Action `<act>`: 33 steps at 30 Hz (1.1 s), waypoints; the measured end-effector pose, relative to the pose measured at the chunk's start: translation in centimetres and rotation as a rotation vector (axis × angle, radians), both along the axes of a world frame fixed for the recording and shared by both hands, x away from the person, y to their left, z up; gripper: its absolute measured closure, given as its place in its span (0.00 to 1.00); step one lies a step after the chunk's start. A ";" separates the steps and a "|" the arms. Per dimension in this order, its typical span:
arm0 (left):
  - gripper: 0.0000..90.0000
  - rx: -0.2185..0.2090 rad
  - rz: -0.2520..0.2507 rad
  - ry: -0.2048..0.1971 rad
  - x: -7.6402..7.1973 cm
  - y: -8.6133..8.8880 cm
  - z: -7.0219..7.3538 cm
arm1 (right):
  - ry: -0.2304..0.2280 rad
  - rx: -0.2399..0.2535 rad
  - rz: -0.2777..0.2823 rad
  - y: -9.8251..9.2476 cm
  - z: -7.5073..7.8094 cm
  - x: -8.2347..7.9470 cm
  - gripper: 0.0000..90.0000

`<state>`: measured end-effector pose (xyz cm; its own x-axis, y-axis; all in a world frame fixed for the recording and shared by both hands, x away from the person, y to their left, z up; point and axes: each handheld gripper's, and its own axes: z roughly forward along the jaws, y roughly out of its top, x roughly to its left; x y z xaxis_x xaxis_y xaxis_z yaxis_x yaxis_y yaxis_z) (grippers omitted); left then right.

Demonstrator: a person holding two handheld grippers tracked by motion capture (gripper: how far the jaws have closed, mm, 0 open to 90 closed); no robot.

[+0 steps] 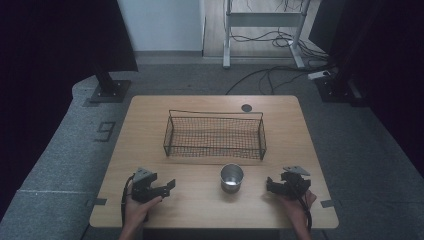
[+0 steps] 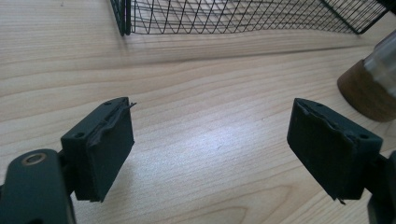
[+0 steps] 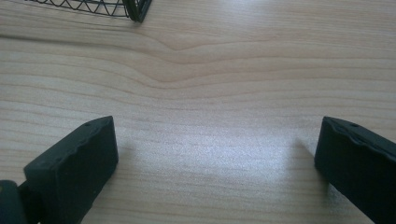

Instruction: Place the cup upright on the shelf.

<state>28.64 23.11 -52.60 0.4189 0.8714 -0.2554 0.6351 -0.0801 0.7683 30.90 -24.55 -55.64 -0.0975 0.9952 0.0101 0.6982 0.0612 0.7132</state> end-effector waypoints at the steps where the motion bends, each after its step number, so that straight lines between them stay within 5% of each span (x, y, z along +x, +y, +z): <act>1: 0.16 -0.001 0.000 -0.001 0.0 0.0 0.0 | 0.001 0.001 0.003 0.0 0.0 0.0 0.00; 33: 0.18 -0.035 -0.096 -0.068 -0.1 -2.2 1.9 | -0.002 0.002 0.017 -0.2 0.0 0.2 0.00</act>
